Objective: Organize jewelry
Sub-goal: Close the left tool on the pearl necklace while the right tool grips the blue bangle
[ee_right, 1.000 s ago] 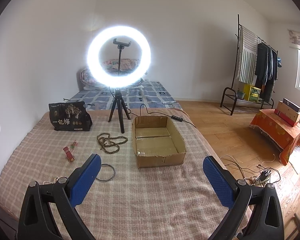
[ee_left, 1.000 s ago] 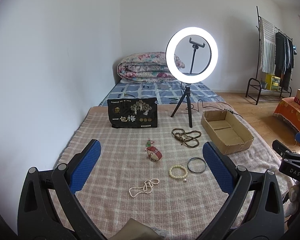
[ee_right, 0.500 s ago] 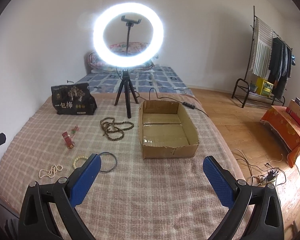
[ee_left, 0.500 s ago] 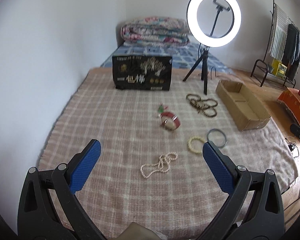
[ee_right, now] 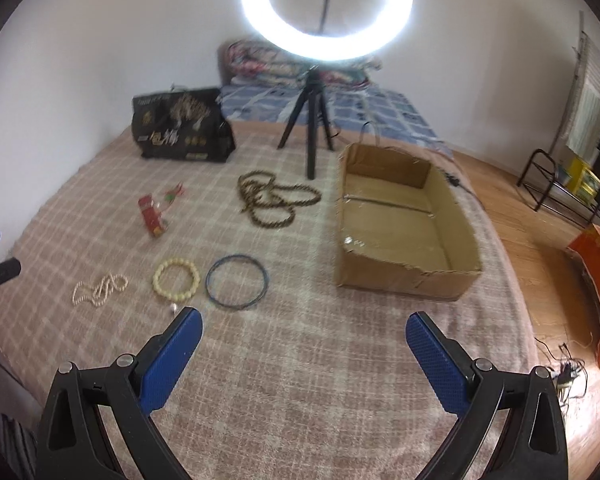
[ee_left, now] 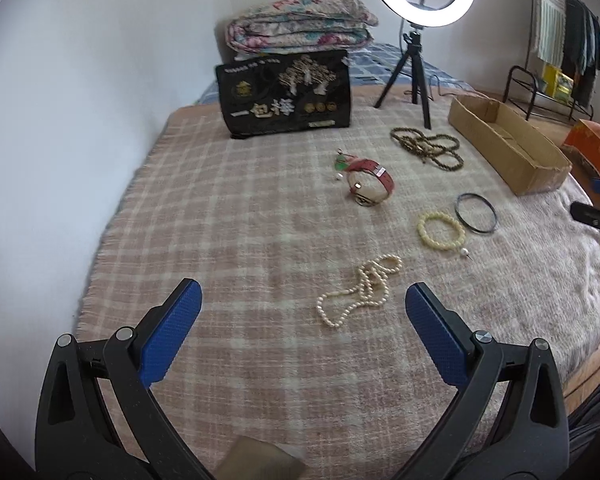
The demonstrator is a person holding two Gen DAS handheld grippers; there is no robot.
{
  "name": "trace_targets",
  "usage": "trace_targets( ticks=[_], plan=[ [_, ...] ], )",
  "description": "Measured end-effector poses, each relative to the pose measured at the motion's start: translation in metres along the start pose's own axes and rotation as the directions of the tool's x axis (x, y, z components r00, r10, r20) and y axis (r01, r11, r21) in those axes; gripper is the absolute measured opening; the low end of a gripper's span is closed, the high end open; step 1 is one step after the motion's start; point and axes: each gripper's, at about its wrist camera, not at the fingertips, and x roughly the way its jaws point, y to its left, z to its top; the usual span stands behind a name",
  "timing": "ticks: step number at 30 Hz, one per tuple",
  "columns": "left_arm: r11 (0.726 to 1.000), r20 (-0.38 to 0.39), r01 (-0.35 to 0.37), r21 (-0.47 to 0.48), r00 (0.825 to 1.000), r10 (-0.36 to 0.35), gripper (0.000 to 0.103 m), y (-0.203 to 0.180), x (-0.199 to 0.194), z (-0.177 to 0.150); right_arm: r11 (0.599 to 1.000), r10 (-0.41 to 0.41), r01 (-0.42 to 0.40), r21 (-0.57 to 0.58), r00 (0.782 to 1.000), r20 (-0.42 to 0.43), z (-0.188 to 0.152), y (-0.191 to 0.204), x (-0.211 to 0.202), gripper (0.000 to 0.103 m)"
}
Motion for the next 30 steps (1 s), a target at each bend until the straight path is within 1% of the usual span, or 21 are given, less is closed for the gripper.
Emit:
trace_targets(
  ticks=[1, 4, 7, 8, 10, 14, 15, 16, 17, 18, 22, 26, 27, 28, 30],
  plan=[
    [1.0, -0.01, 0.013, 0.001, 1.0, -0.013, 0.103, -0.002, 0.004, -0.001, 1.0, 0.009, -0.009, -0.012, 1.0, -0.013, 0.0, 0.003, 0.006, 0.103],
    [0.999, -0.038, 0.034, 0.008, 0.999, -0.034, 0.103, -0.007, 0.017, -0.002, 1.0, -0.004, 0.003, -0.016, 0.999, -0.052, 0.002, 0.006, 0.026, 0.103],
    [0.997, -0.066, 0.073, 0.025, 0.995, -0.071, 0.103, -0.014, 0.029, -0.004, 0.999, 0.036, -0.035, 0.011, 0.996, -0.086, 0.007, 0.004, 0.044, 0.103],
    [0.996, -0.067, 0.08, 0.033, 0.995, -0.078, 0.101, -0.015, 0.032, -0.004, 0.999, 0.052, -0.051, 0.013, 0.994, -0.091, 0.008, 0.004, 0.049, 0.103],
    [0.995, -0.079, 0.087, 0.048, 0.993, -0.083, 0.085, -0.018, 0.04, -0.005, 0.998, 0.063, -0.064, -0.002, 0.992, -0.105, 0.009, 0.006, 0.057, 0.103],
    [0.989, -0.098, 0.127, 0.073, 0.988, -0.12, 0.082, -0.024, 0.058, -0.005, 0.993, 0.065, -0.077, -0.089, 0.989, -0.131, 0.01, 0.023, 0.071, 0.103],
    [0.987, -0.101, 0.139, 0.085, 0.986, -0.131, 0.08, -0.026, 0.062, -0.005, 0.991, 0.065, -0.08, -0.108, 0.988, -0.14, 0.01, 0.027, 0.075, 0.103],
    [0.984, -0.106, 0.149, 0.095, 0.985, -0.139, 0.075, -0.029, 0.066, -0.005, 0.989, 0.066, -0.084, -0.12, 0.987, -0.148, 0.01, 0.029, 0.079, 0.103],
    [0.983, -0.111, 0.154, 0.102, 0.983, -0.143, 0.072, -0.031, 0.07, -0.004, 0.988, 0.066, -0.087, -0.129, 0.985, -0.158, 0.01, 0.032, 0.084, 0.103],
    [0.981, -0.119, 0.162, 0.108, 0.982, -0.149, 0.071, -0.032, 0.075, -0.004, 0.987, 0.066, -0.088, -0.133, 0.984, -0.165, 0.009, 0.033, 0.088, 0.103],
    [0.976, -0.144, 0.185, 0.113, 0.975, -0.168, 0.071, -0.034, 0.093, -0.002, 0.989, 0.071, -0.092, -0.117, 0.982, -0.178, 0.011, 0.032, 0.102, 0.103],
    [0.976, -0.153, 0.18, 0.118, 0.975, -0.162, 0.071, -0.036, 0.107, -0.003, 0.991, 0.089, -0.106, -0.077, 0.978, -0.19, 0.014, 0.029, 0.115, 0.103],
    [0.977, -0.156, 0.18, 0.118, 0.975, -0.161, 0.067, -0.037, 0.109, -0.003, 0.992, 0.093, -0.107, -0.067, 0.977, -0.193, 0.014, 0.028, 0.117, 0.103],
    [0.976, -0.161, 0.181, 0.117, 0.974, -0.162, 0.061, -0.036, 0.112, -0.003, 0.993, 0.096, -0.109, -0.055, 0.976, -0.198, 0.015, 0.028, 0.12, 0.103],
    [0.977, -0.174, 0.186, 0.109, 0.971, -0.165, 0.059, -0.036, 0.119, -0.004, 0.992, 0.111, -0.121, -0.039, 0.972, -0.209, 0.015, 0.028, 0.125, 0.103]
  ],
)
